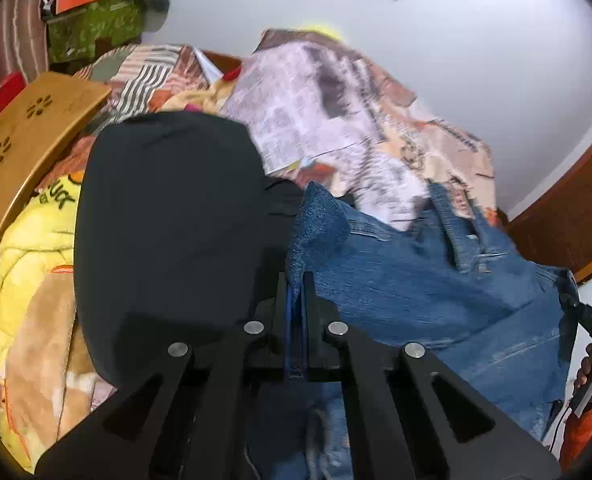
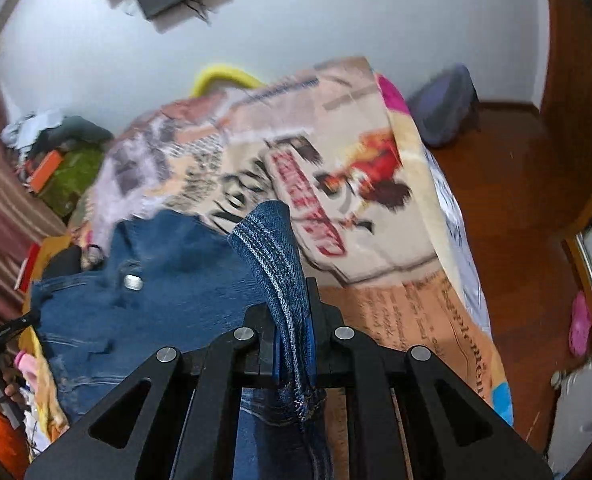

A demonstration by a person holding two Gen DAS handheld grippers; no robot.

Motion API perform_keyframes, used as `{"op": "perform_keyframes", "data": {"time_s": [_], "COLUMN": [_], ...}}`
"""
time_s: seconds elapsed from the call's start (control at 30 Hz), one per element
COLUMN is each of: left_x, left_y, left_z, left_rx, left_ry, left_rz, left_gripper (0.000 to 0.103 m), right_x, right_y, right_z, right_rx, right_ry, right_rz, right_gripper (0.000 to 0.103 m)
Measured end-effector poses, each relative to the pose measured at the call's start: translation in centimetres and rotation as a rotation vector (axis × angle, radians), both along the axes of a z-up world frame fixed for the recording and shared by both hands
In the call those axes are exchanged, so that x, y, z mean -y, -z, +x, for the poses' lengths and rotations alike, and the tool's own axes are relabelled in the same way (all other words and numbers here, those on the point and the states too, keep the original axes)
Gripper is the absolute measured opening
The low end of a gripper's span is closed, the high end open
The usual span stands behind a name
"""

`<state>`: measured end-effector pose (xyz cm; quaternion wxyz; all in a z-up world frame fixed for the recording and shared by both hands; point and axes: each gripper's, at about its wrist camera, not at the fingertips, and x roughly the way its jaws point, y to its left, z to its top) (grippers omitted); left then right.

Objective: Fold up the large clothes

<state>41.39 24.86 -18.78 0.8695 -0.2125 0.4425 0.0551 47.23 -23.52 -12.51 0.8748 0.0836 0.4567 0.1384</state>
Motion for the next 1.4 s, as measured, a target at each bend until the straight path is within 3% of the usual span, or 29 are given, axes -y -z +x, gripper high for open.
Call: {"op": "perform_keyframes", "data": {"time_s": [0.2, 0.3, 0.4, 0.7, 0.83, 0.9, 1.07, 1.23, 1.33, 1.4], "left_x": [-0.6, -1.0, -0.8, 2.1, 3.7, 4.5, 6.0, 7.1, 7.3, 7.3], "left_y": [2.7, 3.7, 3.7, 0.0, -2.4, -3.7, -6.4, -8.2, -8.2, -7.6], "left_z": [1.6, 2.0, 1.8, -1.1, -3.0, -4.3, -7.5, -11.1, -13.0, -14.1], "left_rx": [-0.06, -0.087, -0.099, -0.105, -0.081, -0.063, -0.008, 0.042, 0.042, 0.027], "left_ry": [-0.021, -0.038, -0.035, 0.04, 0.076, 0.093, 0.116, 0.141, 0.148, 0.145], "left_rz": [0.011, -0.008, 0.022, 0.189, 0.256, 0.279, 0.296, 0.306, 0.29, 0.284], "left_gripper": [0.003, 0.004, 0.006, 0.007, 0.01, 0.015, 0.042, 0.063, 0.073, 0.073], "right_x": [1.3, 1.1, 0.7, -0.3, -0.2, -0.3, -0.9, -1.4, -1.7, -1.8], "right_y": [3.9, 4.4, 3.9, 0.6, -1.8, -3.6, -6.9, -8.8, -9.2, -9.0], "right_z": [1.0, 0.9, 0.4, -3.6, -5.8, -7.4, -11.1, -14.7, -16.9, -18.0], "right_rx": [-0.089, -0.099, -0.085, -0.055, -0.023, 0.013, 0.097, 0.168, 0.209, 0.214], "right_ry": [0.032, 0.032, 0.02, -0.041, -0.082, -0.092, -0.127, -0.142, -0.163, -0.173], "right_rz": [0.005, -0.004, -0.045, -0.217, -0.17, -0.159, -0.166, -0.171, -0.205, -0.224], "right_gripper": [0.009, 0.01, 0.014, 0.015, 0.015, 0.015, 0.018, 0.056, 0.057, 0.057]}}
